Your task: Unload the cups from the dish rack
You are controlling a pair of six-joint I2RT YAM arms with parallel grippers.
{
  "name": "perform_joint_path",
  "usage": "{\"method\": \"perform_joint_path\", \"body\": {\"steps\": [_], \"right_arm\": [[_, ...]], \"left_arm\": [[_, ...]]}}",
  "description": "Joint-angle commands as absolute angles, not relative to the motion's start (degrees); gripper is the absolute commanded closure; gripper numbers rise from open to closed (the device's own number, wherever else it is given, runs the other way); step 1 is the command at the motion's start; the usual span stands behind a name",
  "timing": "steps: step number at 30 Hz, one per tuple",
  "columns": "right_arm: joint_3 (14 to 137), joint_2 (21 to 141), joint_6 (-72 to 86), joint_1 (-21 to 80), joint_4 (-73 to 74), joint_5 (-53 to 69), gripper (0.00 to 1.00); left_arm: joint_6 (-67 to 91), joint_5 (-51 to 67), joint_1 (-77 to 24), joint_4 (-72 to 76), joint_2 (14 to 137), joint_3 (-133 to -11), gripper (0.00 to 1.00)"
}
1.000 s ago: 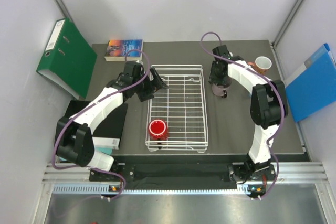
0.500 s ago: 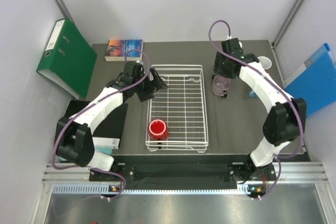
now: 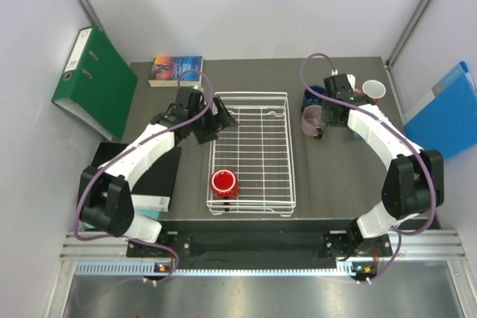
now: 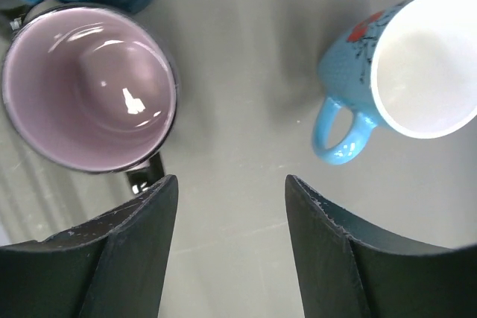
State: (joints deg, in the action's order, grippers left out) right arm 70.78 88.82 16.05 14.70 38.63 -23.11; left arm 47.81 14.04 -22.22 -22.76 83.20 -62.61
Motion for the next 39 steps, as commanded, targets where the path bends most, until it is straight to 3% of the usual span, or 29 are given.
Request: {"method": "perform_joint_path", "body": {"steps": [1, 20, 25, 28, 29, 33, 39], "right_arm": [[73.5, 89.9, 15.4, 14.0, 36.0, -24.0, 0.40], [81.2, 100.5, 18.3, 13.9, 34.5, -19.3, 0.41], [84.2, 105.1, 19.0, 13.8, 35.2, -18.0, 0.45], [84.5, 106.0, 19.5, 13.6, 34.8, -17.6, 0.66], [84.5, 106.3, 19.6, 13.7, 35.1, -17.6, 0.78], [84.2, 106.5, 20.3, 13.6, 35.9, -18.4, 0.99], [81.0, 104.9, 23.3, 13.4, 36.1, -17.7, 1.00]], "left_arm": [[46.3, 14.3, -22.4, -22.1, 81.7, -63.0, 0.01], [45.9, 15.5, -22.4, -22.2, 83.1, -62.7, 0.01], [45.1, 14.6, -22.4, -23.2, 83.2, -63.6, 0.01], [44.9, 14.2, -22.4, -23.6, 83.1, -63.5, 0.01], [44.9, 14.2, -22.4, -23.5, 83.1, -63.6, 0.01], [45.8, 14.4, -22.3, -23.9, 83.0, -63.8, 0.01], [46.3, 14.7, -22.4, -22.1, 81.7, -64.0, 0.01]]}}
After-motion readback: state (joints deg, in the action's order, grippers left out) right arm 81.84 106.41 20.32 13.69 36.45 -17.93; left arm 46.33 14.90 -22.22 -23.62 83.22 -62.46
